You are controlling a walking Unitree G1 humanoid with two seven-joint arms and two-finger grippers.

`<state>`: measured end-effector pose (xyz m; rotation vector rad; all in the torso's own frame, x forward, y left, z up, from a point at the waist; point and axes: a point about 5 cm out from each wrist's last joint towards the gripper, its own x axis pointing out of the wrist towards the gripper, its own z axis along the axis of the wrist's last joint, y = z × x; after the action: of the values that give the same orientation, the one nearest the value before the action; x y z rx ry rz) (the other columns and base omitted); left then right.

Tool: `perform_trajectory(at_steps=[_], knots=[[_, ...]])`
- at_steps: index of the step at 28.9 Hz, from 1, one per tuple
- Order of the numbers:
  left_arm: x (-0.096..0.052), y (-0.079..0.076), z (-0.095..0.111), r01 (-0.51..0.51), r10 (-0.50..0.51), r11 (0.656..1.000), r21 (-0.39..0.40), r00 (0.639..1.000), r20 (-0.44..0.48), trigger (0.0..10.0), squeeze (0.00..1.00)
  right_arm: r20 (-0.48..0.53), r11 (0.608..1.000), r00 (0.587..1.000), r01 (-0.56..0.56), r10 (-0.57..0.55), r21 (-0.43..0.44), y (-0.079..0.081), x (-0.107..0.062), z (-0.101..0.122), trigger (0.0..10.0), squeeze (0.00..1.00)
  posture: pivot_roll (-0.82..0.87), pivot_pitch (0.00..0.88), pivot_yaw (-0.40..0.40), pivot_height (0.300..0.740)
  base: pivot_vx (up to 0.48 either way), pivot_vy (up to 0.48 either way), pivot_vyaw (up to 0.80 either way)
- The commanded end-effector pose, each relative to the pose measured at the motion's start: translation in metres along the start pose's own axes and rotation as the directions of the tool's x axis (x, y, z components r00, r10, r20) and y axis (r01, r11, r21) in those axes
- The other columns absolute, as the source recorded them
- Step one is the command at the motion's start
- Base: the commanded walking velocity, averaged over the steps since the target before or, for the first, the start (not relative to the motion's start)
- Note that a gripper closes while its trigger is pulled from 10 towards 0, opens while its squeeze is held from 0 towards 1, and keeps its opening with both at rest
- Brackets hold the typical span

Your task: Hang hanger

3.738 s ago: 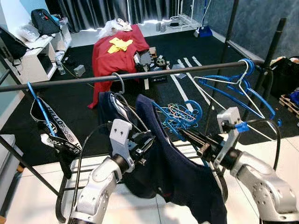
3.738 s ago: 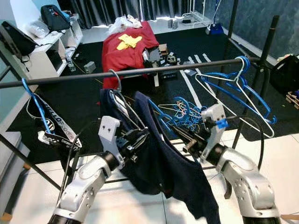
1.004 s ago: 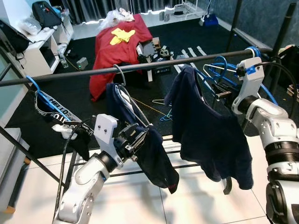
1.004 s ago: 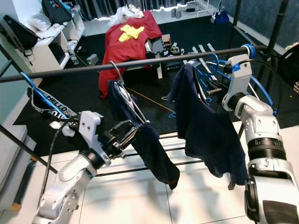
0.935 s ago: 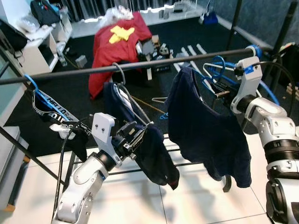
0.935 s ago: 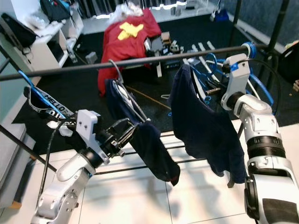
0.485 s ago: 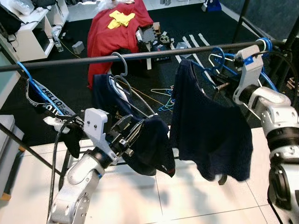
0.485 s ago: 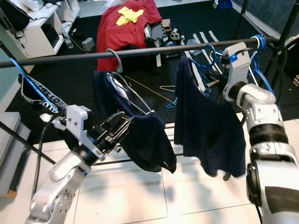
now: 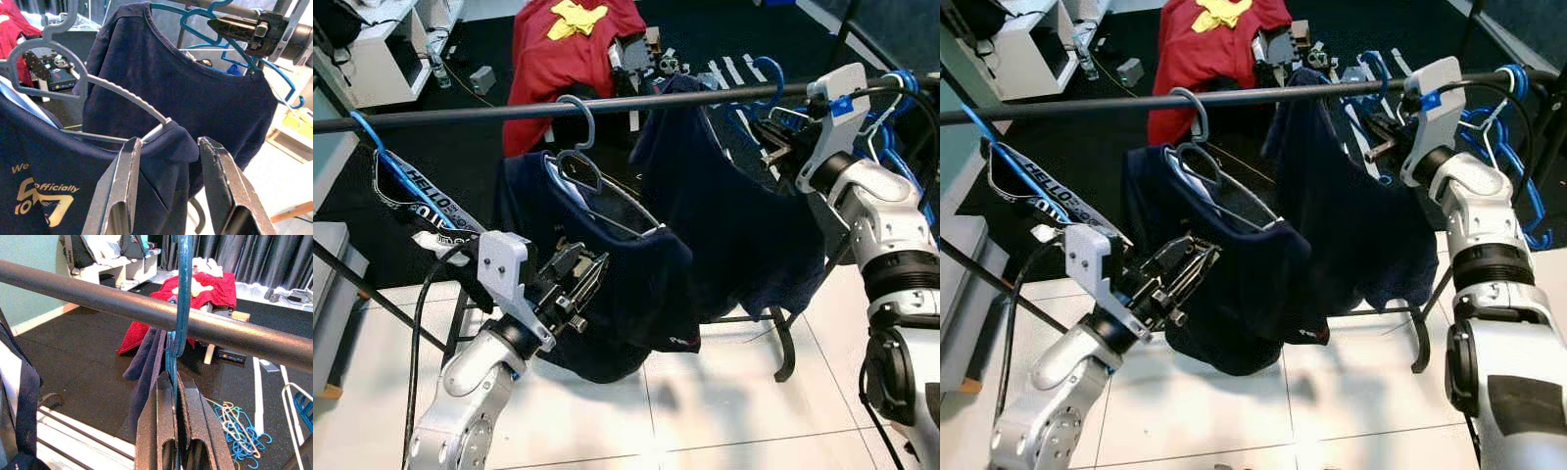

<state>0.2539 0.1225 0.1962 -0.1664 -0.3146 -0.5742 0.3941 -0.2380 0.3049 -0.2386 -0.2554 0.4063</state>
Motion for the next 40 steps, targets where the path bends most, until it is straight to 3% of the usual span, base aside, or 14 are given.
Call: perform_trajectory(at_steps=[1,3,5,11,14,24,25,28,29,31,32,40], knots=[[-0.002,0.003,-0.002,0.020,-0.020,1.000,0.008,0.999,-0.032,10.0,0.00,0.025,0.999,0.999,0.028,-0.028,-0.021,-0.004,0.004,0.012,10.0,0.00,0.05,0.221,0.113,0.740,0.000,0.000,0.00],[-0.002,0.003,-0.002,0.020,-0.020,1.000,0.008,0.999,-0.032,10.0,0.00,0.025,0.999,0.999,0.028,-0.028,-0.021,-0.004,0.004,0.012,10.0,0.00,0.05,0.221,0.113,0.740,0.000,0.000,0.00],[0.000,0.003,0.003,0.052,-0.052,0.999,0.015,0.998,-0.036,10.0,0.00,-0.049,0.996,0.995,0.091,-0.091,-0.011,-0.015,0.011,0.020,10.0,0.00,0.06,0.231,0.107,0.740,0.000,0.000,0.00],[-0.002,0.005,0.006,0.056,-0.055,0.998,0.024,0.998,-0.040,10.0,0.00,-0.097,0.993,0.989,0.116,-0.115,0.002,-0.018,0.013,0.022,10.0,0.00,0.06,0.232,0.101,0.740,0.000,0.000,0.00],[-0.005,0.007,0.009,0.045,-0.044,0.998,0.032,0.998,-0.048,10.0,0.00,-0.173,0.988,0.976,0.145,-0.133,0.059,-0.018,0.012,0.010,10.0,0.00,0.07,0.235,0.095,0.740,0.000,0.000,0.00],[-0.004,0.008,0.010,0.048,-0.046,0.998,0.033,0.998,-0.050,10.0,0.00,-0.194,0.986,0.972,0.150,-0.133,0.077,-0.017,0.011,0.003,10.0,0.00,0.07,0.231,0.104,0.740,0.000,0.000,0.00],[-0.003,0.008,0.010,0.050,-0.049,0.998,0.032,0.998,-0.051,10.0,0.00,-0.196,0.986,0.971,0.151,-0.133,0.076,-0.018,0.010,0.003,10.0,0.05,0.06,0.229,0.108,0.740,0.000,0.000,0.00],[-0.003,0.008,0.010,0.050,-0.049,0.998,0.032,0.998,-0.051,10.0,0.00,-0.196,0.986,0.971,0.151,-0.133,0.076,-0.018,0.010,0.003,10.0,0.05,0.06,0.229,0.108,0.740,0.000,0.000,0.00],[-0.002,0.008,0.009,0.053,-0.051,0.998,0.032,0.997,-0.050,10.0,0.00,-0.196,0.986,0.970,0.156,-0.140,0.066,-0.019,0.010,0.004,10.0,0.60,0.06,0.226,0.109,0.740,0.000,0.000,0.00],[-0.002,0.008,0.009,0.053,-0.051,0.998,0.032,0.997,-0.050,10.0,0.00,-0.196,0.986,0.970,0.156,-0.140,0.066,-0.019,0.010,0.004,10.0,0.60,0.06,0.226,0.109,0.740,0.000,0.000,0.00],[0.000,0.008,0.009,0.054,-0.053,0.998,0.030,0.997,-0.048,10.0,0.00,-0.192,0.985,0.970,0.163,-0.150,0.055,-0.020,0.009,0.005,10.0,1.00,0.05,0.215,0.110,0.740,0.000,0.000,0.00],[0.002,0.008,0.009,0.054,-0.053,0.998,0.029,0.998,-0.043,10.0,0.00,-0.178,0.986,0.972,0.164,-0.155,0.039,-0.020,0.010,0.008,10.0,1.00,0.05,0.200,0.107,0.740,0.000,0.000,0.00]])
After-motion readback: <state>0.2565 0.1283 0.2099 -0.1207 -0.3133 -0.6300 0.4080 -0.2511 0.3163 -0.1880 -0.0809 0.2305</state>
